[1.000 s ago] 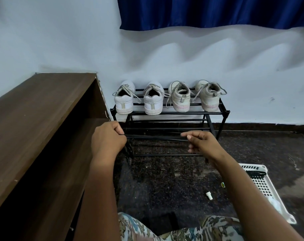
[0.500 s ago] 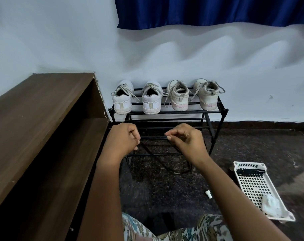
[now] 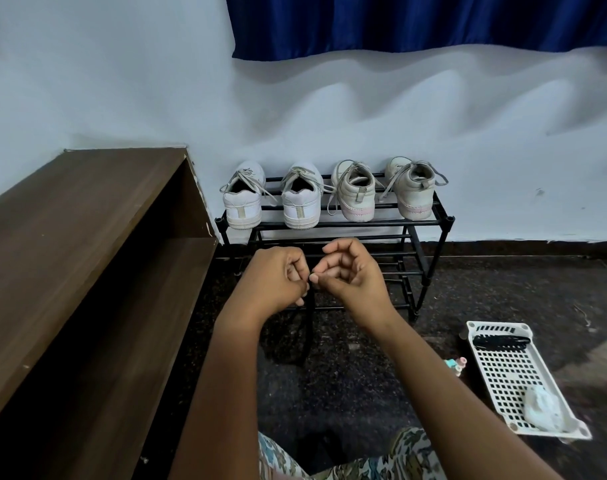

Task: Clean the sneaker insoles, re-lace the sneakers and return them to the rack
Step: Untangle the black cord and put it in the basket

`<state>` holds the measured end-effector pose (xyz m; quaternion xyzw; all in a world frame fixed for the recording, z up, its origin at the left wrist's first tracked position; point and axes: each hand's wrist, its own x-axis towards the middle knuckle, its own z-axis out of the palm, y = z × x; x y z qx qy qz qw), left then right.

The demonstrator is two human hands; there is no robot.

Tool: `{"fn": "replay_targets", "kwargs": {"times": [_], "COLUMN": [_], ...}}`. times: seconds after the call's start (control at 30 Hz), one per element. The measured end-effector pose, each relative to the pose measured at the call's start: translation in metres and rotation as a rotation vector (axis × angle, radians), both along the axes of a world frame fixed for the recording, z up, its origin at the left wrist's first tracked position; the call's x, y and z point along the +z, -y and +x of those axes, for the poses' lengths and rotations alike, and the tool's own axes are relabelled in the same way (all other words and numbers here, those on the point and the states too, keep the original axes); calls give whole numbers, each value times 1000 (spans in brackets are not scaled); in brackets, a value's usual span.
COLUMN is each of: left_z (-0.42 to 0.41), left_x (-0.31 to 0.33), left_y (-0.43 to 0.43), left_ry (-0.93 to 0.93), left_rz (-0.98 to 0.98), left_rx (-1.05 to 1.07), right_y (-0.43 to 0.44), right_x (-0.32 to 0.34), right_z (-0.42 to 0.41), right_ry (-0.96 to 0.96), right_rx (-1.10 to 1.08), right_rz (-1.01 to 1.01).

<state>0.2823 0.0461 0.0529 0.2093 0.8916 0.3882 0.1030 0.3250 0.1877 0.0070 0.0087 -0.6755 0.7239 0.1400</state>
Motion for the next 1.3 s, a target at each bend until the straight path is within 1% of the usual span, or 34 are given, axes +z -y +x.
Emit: {"fn": "replay_targets", "kwargs": {"times": [0.07, 0.27, 0.37, 0.47, 0.63, 0.73, 0.97, 1.13, 1.23, 1.3], "left_z": [0, -1, -2, -2, -1, -1, -1, -3, -4, -4], "left_x": [1, 2, 3, 4, 7, 9, 11, 11, 13, 16], "left_y": [1, 4, 5, 6, 8, 10, 14, 18, 21, 24], "left_ry": [32, 206, 274, 310, 364, 405, 443, 442, 439, 438], "left_rz": [42, 221, 291, 358, 455, 472, 407, 458, 497, 544], "left_rx": [7, 11, -11, -34, -66, -79, -65, 37, 86, 125], "right_y": [1, 3, 6, 8, 15, 17, 20, 12, 5, 0], "right_x": [1, 2, 2, 2, 3, 4, 5, 11, 12, 10], "right_z": [0, 1, 1, 2, 5, 6, 6, 7, 10, 10], "right_ry": [3, 10, 26, 80, 197, 212, 188, 248, 285, 310], "right_rx": [-3, -5, 17, 66, 135, 132, 87, 163, 235, 234], "right_rz": [-46, -196, -337, -462, -605, -572, -432, -466, -353, -289]}}
